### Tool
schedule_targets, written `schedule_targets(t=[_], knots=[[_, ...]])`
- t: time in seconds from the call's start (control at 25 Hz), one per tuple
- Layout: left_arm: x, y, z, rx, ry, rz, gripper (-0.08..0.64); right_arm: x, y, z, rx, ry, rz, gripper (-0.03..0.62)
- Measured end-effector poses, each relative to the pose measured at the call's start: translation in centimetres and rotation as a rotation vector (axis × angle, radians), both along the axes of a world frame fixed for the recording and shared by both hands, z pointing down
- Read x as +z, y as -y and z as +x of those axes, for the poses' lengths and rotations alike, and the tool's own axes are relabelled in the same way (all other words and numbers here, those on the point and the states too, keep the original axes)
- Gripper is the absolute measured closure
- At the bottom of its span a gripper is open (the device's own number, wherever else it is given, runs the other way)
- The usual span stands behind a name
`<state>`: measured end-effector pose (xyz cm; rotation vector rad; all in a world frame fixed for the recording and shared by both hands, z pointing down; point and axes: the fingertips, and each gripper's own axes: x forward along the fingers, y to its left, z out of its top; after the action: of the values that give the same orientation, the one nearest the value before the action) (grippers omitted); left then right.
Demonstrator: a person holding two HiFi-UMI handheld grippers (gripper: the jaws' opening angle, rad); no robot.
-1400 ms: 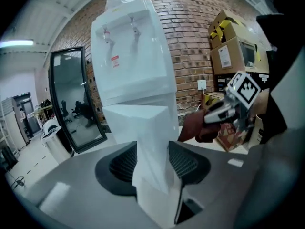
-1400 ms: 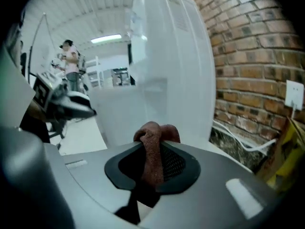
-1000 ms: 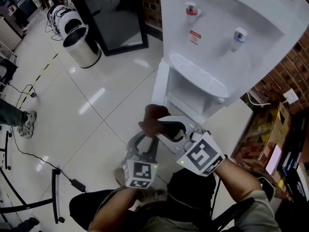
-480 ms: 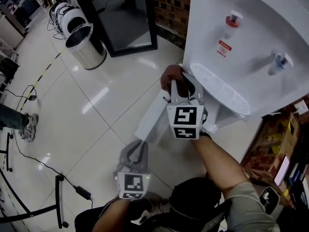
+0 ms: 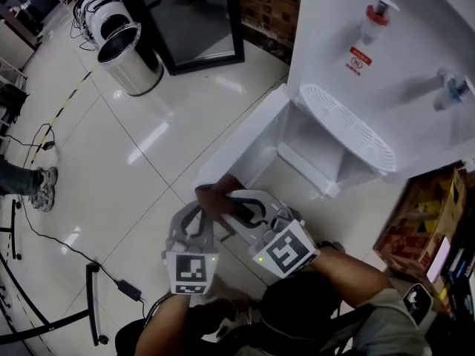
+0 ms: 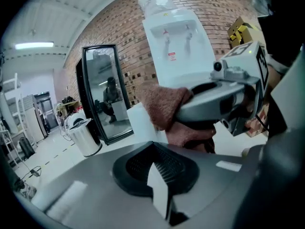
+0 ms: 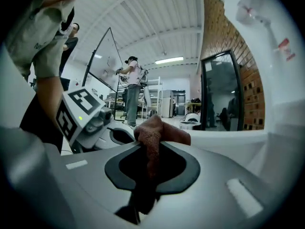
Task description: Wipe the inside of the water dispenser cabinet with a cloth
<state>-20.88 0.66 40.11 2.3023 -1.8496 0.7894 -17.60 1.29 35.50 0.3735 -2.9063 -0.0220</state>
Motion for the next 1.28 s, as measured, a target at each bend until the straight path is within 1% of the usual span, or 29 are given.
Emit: schedule_targets(t=[0.04, 0.08, 0.16, 0.24, 0.36, 0.44, 0.48, 0.52, 0.56, 0.6, 0.64, 0.68, 0.72, 0.76, 0.8, 0.84, 0.88, 0.92, 0.96, 1.0, 1.08, 1.2, 1.28], knots=[[0.0, 0.1, -0.2, -0.007, 0.008, -0.002, 0.560, 0.9, 1.1, -0.4, 0.031, 0.010, -0.012, 0.520], [0.1, 0.3, -0.4, -0.011, 0.018, -0.004, 0.560, 1.5, 3.0, -0.1, 0.098, 0.026, -0.023, 0.520], [0.1, 0.5, -0.6, -0.005, 0.039, -0.006, 0.560, 2.7, 8.0, 1.9, 0.304, 0.060, -0.064, 0.522], [0.0, 0.7, -1.0, -0.004, 0.054, -0.003, 0.560, 3.8, 13.3, 5.1, 0.526, 0.090, -0.096, 0.522], [-0.1, 1.0, -1.5, -0.018, 0.062, 0.001, 0.560, 4.1, 19.3, 9.5, 0.801, 0.133, -0.076, 0.522], [-0.1, 1.2, -1.6, -0.023, 0.060, 0.000, 0.560, 4.2, 21.6, 12.4, 0.944, 0.142, -0.071, 0.522], [-0.2, 1.3, -1.6, -0.024, 0.056, 0.001, 0.560, 4.2, 22.4, 13.7, 0.994, 0.147, -0.077, 0.522], [-0.2, 1.4, -1.6, -0.026, 0.053, 0.003, 0.560, 4.2, 22.7, 14.5, 1.019, 0.156, -0.089, 0.522], [-0.2, 1.4, -1.6, -0.029, 0.047, 0.006, 0.560, 4.2, 22.6, 14.8, 1.007, 0.169, -0.104, 0.522], [-0.3, 1.4, -1.6, -0.031, 0.041, 0.007, 0.560, 4.1, 21.7, 14.3, 0.952, 0.181, -0.112, 0.522], [-0.3, 1.4, -1.6, -0.032, 0.038, 0.006, 0.560, 3.9, 20.1, 13.0, 0.854, 0.183, -0.104, 0.522], [-0.3, 1.3, -1.6, -0.032, 0.036, 0.005, 0.560, 3.7, 17.7, 10.9, 0.716, 0.171, -0.079, 0.522], [-0.4, 1.3, -1.5, -0.032, 0.032, 0.004, 0.560, 3.6, 14.6, 8.4, 0.552, 0.143, -0.044, 0.522], [-0.5, 1.3, -1.5, -0.032, 0.027, 0.005, 0.560, 4.1, 11.2, 5.7, 0.383, 0.102, -0.017, 0.522], [-0.6, 1.4, -1.5, -0.033, 0.022, 0.008, 0.560, 4.9, 8.0, 3.2, 0.232, 0.057, -0.015, 0.522], [-0.7, 1.4, -1.6, -0.035, 0.019, 0.011, 0.560, 6.1, 5.4, 1.2, 0.121, 0.020, -0.035, 0.521], [-0.6, 1.4, -1.6, -0.035, 0.023, 0.012, 0.560, 7.1, 3.9, -0.3, 0.060, 0.001, -0.061, 0.521], [-0.4, 1.3, -1.7, -0.033, 0.032, 0.010, 0.560, 8.0, 3.8, -1.3, 0.049, -0.004, -0.081, 0.521], [-0.3, 1.3, -1.7, -0.030, 0.040, 0.007, 0.560, 8.8, 4.7, -1.6, 0.084, -0.004, -0.093, 0.521], [-0.3, 1.3, -1.7, -0.027, 0.042, 0.006, 0.560, 9.5, 6.6, -1.4, 0.156, -0.005, -0.098, 0.522], [-0.3, 1.3, -1.8, -0.029, 0.043, 0.006, 0.560, 10.8, 11.5, 0.3, 0.350, -0.022, -0.104, 0.522], [-0.3, 1.5, -2.3, -0.045, 0.044, 0.009, 0.560, 12.7, 17.6, 4.8, 0.626, -0.066, -0.116, 0.522], [-0.2, 1.6, -2.4, -0.050, 0.038, 0.011, 0.560, 13.7, 20.5, 8.1, 0.766, -0.090, -0.118, 0.522]])
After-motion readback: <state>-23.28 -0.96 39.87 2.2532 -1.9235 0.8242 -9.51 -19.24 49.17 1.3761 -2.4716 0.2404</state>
